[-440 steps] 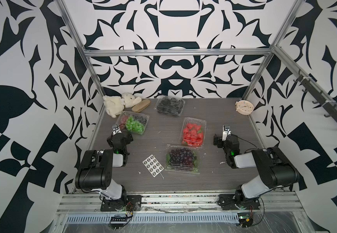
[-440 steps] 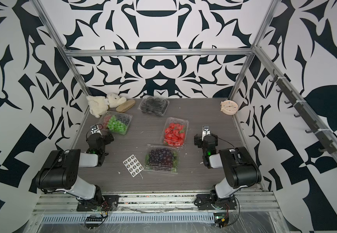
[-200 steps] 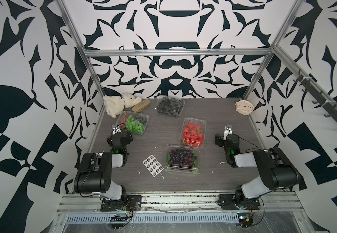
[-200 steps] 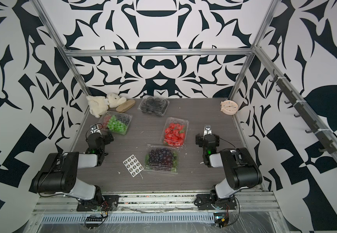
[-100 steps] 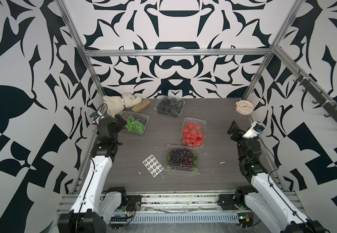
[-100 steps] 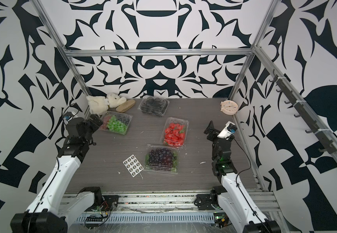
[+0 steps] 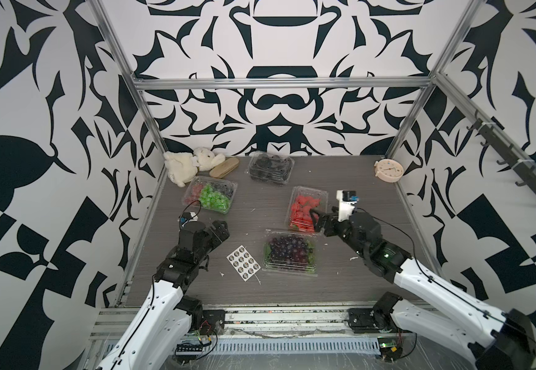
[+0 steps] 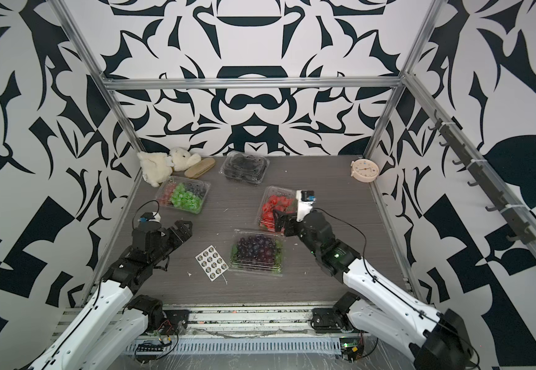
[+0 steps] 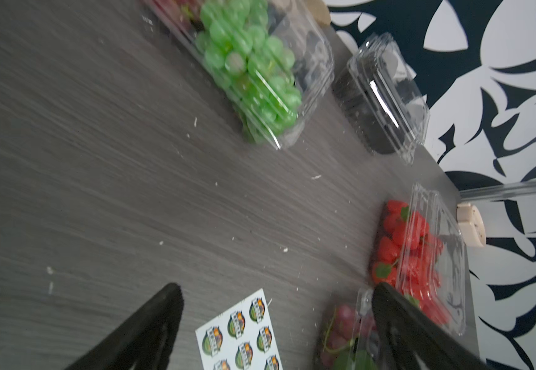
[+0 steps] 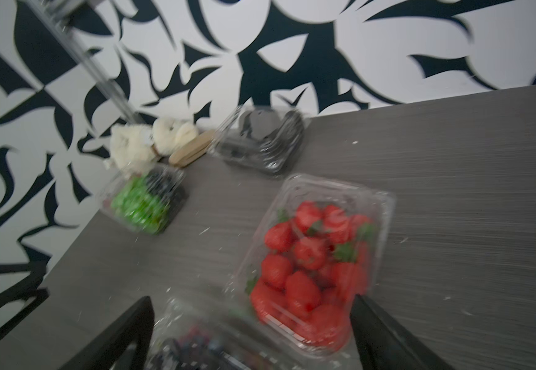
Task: Label fruit boxes
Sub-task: Move the label sticker at the center of the board.
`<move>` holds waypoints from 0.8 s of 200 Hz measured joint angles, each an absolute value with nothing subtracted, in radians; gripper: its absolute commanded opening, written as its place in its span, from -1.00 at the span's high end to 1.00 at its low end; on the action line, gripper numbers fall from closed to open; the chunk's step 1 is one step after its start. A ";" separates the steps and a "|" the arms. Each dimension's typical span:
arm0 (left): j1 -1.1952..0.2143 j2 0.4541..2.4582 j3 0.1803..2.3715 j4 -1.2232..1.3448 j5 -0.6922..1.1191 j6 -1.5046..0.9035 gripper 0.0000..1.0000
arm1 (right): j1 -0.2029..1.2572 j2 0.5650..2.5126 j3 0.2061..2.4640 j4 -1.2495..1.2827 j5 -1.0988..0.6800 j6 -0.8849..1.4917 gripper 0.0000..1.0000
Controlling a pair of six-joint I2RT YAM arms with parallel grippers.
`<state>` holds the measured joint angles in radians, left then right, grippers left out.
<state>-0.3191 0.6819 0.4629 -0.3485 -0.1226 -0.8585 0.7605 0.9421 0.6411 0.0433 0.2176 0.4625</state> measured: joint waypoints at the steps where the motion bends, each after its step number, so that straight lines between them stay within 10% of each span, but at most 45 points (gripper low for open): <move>1: -0.320 0.682 0.461 -0.349 -0.121 -0.860 -0.84 | 0.768 0.946 0.643 0.041 0.220 0.463 -0.99; 13: -0.326 0.681 0.441 -0.355 -0.111 -0.871 -0.72 | 0.887 0.999 0.675 0.015 0.279 0.462 -0.93; 65: -0.327 0.636 0.366 -0.376 -0.072 -0.889 -0.26 | 1.283 1.299 0.820 -0.036 0.469 0.471 0.60; 104: -0.327 0.662 0.365 -0.380 -0.044 -0.889 -0.13 | 1.420 1.514 0.934 -0.050 0.521 0.505 1.00; 160: -0.327 0.731 0.365 -0.378 -0.027 -0.882 -0.13 | 1.483 1.785 1.078 -0.072 0.506 0.558 1.00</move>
